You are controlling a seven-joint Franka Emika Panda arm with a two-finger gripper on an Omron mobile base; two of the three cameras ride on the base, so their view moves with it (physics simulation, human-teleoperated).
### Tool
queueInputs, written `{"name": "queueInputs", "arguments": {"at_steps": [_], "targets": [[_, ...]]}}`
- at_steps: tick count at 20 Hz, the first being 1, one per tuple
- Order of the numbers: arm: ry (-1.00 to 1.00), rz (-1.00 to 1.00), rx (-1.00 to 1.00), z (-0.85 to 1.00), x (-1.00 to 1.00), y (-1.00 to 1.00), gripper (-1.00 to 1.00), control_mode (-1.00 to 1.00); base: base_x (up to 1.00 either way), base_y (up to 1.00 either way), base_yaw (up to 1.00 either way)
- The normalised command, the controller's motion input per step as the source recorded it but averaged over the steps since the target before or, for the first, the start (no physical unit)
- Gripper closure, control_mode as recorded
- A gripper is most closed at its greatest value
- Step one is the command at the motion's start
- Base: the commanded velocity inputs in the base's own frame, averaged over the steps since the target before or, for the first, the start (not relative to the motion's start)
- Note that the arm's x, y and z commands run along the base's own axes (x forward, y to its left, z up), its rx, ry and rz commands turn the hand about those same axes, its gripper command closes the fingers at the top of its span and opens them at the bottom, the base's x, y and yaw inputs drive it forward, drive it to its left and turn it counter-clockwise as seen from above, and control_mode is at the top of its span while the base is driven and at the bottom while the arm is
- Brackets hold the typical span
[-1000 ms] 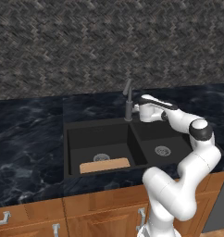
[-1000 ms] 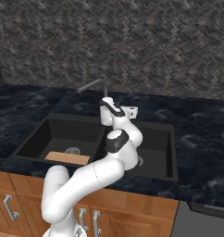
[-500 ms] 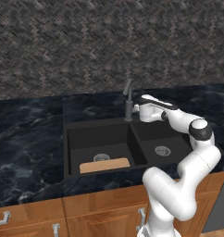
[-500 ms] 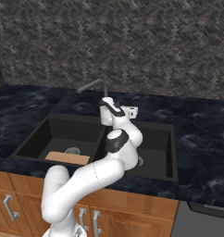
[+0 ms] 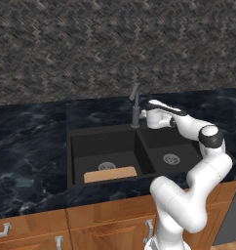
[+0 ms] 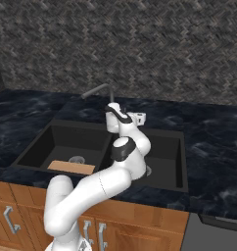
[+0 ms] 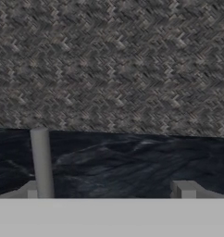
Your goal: Turn on the sink faucet with hot water and rinse the cutting board for ten seconds, then turn off the faucet. Push the cutting board to reach the water if necessary.
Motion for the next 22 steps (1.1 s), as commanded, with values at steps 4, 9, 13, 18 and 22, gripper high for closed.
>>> {"name": "queueInputs", "arguments": {"at_steps": [4,9,13,18,22], "targets": [[0.0,0.0,0.0,0.0,0.0,0.0,-1.0,-1.0,0.0,0.0,0.0],[0.0,0.0,0.0,0.0,0.0,0.0,-1.0,-1.0,0.0,0.0,0.0],[0.0,0.0,0.0,0.0,0.0,0.0,-1.0,-1.0,0.0,0.0,0.0],[0.0,0.0,0.0,0.0,0.0,0.0,-1.0,-1.0,0.0,0.0,0.0],[0.0,0.0,0.0,0.0,0.02,0.0,-1.0,-1.0,0.0,0.0,0.0]]}}
